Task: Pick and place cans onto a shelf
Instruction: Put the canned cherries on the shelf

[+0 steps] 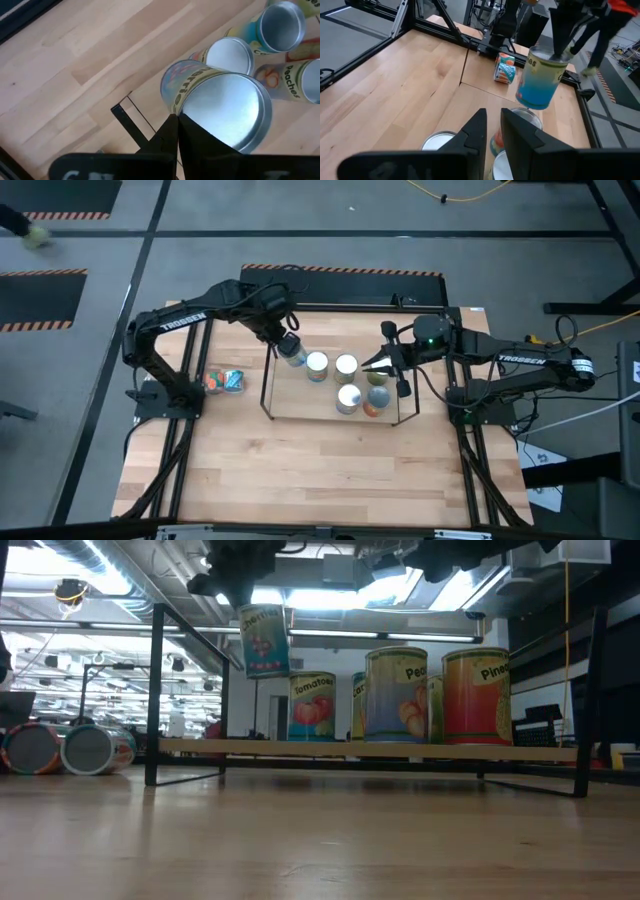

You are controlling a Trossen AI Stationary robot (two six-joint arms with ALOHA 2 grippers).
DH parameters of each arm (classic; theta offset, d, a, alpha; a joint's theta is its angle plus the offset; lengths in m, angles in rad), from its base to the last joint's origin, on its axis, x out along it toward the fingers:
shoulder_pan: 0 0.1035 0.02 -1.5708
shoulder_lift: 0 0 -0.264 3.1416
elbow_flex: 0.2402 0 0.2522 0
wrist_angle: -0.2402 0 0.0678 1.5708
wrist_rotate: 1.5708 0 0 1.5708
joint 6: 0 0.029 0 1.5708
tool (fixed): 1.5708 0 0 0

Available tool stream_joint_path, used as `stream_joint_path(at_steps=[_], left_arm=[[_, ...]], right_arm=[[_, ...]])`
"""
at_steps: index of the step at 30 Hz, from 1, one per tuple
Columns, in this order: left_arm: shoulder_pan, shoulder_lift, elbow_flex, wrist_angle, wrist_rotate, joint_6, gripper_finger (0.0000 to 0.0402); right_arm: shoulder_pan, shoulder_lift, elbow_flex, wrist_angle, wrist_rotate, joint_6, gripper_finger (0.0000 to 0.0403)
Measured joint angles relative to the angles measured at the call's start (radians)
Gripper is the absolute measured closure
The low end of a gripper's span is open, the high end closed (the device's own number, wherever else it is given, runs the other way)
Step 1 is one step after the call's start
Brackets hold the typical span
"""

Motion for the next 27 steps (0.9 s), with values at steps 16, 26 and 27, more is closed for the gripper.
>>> stream_joint_path(at_steps=[16,26,27], left_arm=[[-0.026,0.000,-0.002,-0.036,-0.086,-0.019,0.0401],[-0.050,0.048,0.000,-0.018,-0.128,-0.025,0.0401],[-0.053,0.055,0.000,-0.014,-0.127,-0.025,0.0401]], right_arm=[[0.000,0.000,0.000,-0.005,0.000,0.002,0.0341],[0.000,0.000,0.000,-0.008,-0.001,0.001,0.0341],[0.000,0.000,0.000,-0.009,0.000,0.001,0.0341]])
